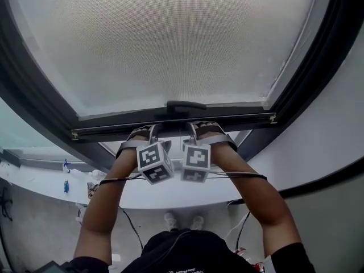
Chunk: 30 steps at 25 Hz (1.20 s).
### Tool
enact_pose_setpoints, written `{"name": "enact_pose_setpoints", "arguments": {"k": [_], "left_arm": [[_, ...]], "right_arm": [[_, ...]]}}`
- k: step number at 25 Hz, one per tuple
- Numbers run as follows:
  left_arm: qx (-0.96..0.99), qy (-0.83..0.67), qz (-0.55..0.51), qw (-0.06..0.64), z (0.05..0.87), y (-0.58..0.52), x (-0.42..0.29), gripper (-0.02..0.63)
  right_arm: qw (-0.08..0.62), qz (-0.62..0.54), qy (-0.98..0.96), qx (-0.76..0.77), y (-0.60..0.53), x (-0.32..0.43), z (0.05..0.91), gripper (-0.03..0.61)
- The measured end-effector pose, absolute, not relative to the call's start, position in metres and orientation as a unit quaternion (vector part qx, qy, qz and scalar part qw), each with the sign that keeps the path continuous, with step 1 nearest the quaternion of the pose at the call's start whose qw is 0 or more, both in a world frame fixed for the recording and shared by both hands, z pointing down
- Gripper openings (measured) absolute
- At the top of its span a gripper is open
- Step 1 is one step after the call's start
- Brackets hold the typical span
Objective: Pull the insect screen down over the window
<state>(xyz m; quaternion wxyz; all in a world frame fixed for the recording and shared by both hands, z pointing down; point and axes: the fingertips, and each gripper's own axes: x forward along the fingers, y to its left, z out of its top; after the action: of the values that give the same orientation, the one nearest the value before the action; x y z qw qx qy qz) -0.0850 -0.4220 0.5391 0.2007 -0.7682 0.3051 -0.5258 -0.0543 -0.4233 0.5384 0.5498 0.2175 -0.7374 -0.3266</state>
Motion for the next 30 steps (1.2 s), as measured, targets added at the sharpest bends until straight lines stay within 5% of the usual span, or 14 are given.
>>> {"name": "enact_pose_setpoints", "arguments": {"k": [18, 30], "left_arm": [[-0.752, 0.347, -0.520, 0.210, 0.536, -0.428, -0.084, 0.201], [-0.748, 0.343, -0.524, 0.221, 0.537, -0.436, -0.091, 0.141]], "right_arm": [[0.555, -0.330, -0.728, 0.228, -0.429, -0.054, 0.537, 0.219], [0.521, -0.341, -0.745, 0.238, -0.434, -0.056, 0.528, 0.141]]}}
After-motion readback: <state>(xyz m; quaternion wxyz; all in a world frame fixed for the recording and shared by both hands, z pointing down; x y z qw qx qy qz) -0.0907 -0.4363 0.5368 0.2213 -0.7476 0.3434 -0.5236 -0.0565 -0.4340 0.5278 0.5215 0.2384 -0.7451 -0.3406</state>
